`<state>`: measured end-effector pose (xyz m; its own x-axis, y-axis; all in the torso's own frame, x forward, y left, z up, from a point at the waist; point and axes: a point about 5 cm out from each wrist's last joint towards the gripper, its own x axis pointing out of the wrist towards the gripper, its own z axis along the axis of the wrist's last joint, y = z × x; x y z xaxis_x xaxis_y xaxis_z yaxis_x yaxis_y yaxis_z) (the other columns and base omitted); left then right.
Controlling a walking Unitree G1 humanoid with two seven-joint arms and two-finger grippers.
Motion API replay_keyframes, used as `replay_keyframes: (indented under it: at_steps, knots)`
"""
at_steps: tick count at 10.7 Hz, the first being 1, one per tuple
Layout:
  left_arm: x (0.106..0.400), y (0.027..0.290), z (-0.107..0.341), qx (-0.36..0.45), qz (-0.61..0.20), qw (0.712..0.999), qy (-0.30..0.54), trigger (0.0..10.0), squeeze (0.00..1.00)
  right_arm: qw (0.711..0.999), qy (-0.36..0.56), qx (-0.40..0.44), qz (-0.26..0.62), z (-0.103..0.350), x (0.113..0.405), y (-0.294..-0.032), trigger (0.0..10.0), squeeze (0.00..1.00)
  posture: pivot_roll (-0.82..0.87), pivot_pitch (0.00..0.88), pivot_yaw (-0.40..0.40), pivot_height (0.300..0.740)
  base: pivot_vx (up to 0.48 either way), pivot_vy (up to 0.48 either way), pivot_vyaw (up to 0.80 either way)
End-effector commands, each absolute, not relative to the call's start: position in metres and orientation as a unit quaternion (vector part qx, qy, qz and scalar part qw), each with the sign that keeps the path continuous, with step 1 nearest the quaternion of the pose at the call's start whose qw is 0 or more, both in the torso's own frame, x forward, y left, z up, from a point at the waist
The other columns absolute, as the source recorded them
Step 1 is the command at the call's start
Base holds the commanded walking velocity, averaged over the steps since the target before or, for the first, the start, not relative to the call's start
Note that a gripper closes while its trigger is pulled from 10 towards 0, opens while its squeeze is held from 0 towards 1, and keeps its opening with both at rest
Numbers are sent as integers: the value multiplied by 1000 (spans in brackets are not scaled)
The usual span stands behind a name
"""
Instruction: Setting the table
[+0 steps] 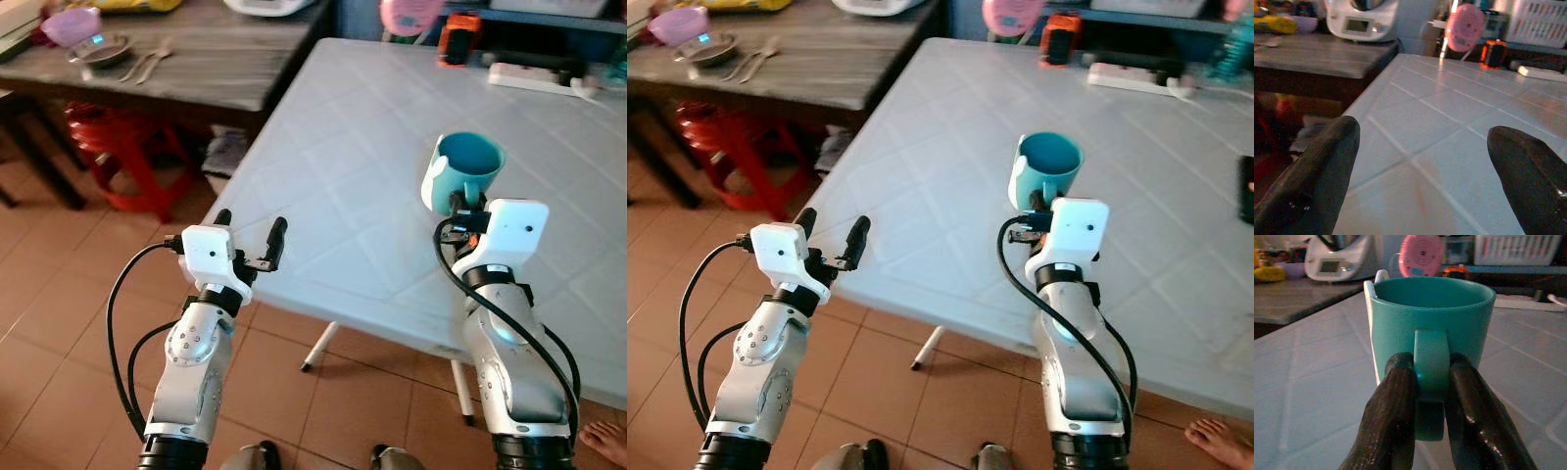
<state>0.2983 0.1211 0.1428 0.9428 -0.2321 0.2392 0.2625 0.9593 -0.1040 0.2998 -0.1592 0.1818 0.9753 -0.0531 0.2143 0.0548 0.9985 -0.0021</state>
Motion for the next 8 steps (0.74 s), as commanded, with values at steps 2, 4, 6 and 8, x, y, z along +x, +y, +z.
replay_keyframes:
  at_steps: [2,4,6,8]
  knots:
    - [296,124,144,-64,-122,983,-118,10000,0,993,-114,-7,-18,184,297,-155,10000,0,-104,152,75,740,0,0,0]
    - [297,125,143,-67,-119,984,-112,10000,0,994,-109,-13,-19,182,297,-156,10000,0,-104,152,72,740,0,0,0]
    - [297,124,143,-64,-127,983,-114,10000,0,995,-102,-6,-21,181,298,-158,10000,0,-101,149,74,740,0,180,-272]
    - [297,123,144,-62,-132,982,-117,10000,0,995,-101,-7,-21,180,299,-157,10000,0,-100,145,78,740,0,450,-800]
